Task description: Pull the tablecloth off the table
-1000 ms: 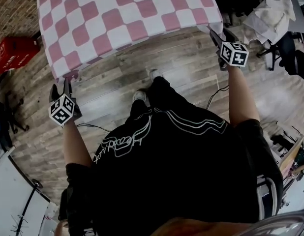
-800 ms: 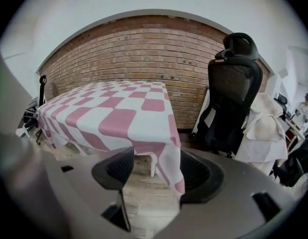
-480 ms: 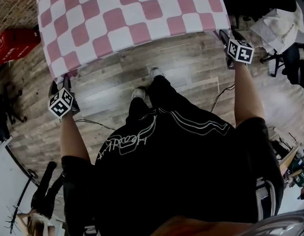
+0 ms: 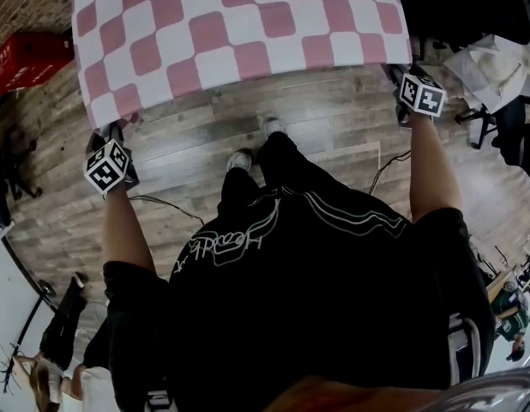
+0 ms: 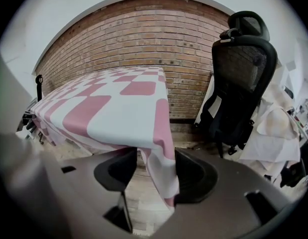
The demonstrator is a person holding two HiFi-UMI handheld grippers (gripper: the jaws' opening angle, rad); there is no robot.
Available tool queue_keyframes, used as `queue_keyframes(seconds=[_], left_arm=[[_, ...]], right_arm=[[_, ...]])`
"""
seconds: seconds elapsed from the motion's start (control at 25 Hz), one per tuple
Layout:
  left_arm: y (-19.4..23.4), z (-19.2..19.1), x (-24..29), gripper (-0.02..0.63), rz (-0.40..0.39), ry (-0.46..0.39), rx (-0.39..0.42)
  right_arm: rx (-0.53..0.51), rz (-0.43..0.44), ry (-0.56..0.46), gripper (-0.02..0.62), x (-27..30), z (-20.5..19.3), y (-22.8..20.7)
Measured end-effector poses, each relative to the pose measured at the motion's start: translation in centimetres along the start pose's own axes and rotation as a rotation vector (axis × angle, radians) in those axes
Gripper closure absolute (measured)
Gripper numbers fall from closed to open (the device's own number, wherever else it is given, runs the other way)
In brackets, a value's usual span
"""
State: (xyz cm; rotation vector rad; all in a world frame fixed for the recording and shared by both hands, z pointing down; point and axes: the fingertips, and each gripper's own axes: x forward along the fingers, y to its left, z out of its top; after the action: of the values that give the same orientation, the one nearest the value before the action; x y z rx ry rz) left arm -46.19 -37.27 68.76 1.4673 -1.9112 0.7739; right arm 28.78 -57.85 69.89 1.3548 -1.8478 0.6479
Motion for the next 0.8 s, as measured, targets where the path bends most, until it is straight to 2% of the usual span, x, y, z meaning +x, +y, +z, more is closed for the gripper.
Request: queue_keyframes(seconds=[0.04, 0.16, 0.24, 0.4, 0.6, 0.8], left_arm=[[0.0, 0.0, 0.0, 0.451, 0.001, 0.000, -0.008], [-0.1, -0.2, -0.2, 0.477, -0.002, 0.001, -0.033], [-0.2, -0.3, -0.4, 0.502, -0.002, 0.004, -0.029], [-0.3, -0.4, -0.6, 0.535, 0.000, 0.012, -0.007], [-0.3, -0.8, -1.0, 0.561, 0.004, 0.017, 0.015], [-0.3, -0.8, -1.6, 0.583, 0.006, 0.019, 0.006]], right_arm=[[-0.004, -0.001, 0.003, 0.382, 0.1, 0.0, 0.0], [-0.020, -0.017, 0.003, 0.487, 0.2, 0.1, -0.1], [-0.017, -0.026, -0.001, 0.520, 0.2, 0.0, -0.2], [-0.011, -0.026, -0.008, 0.560, -0.1, -0.1, -0.1], [-0.043, -0.067, 0.017, 0.577, -0.4, -1.0, -0.1], [0.013, -0.097, 0.005, 0.597, -1.7, -1.3, -0.2]])
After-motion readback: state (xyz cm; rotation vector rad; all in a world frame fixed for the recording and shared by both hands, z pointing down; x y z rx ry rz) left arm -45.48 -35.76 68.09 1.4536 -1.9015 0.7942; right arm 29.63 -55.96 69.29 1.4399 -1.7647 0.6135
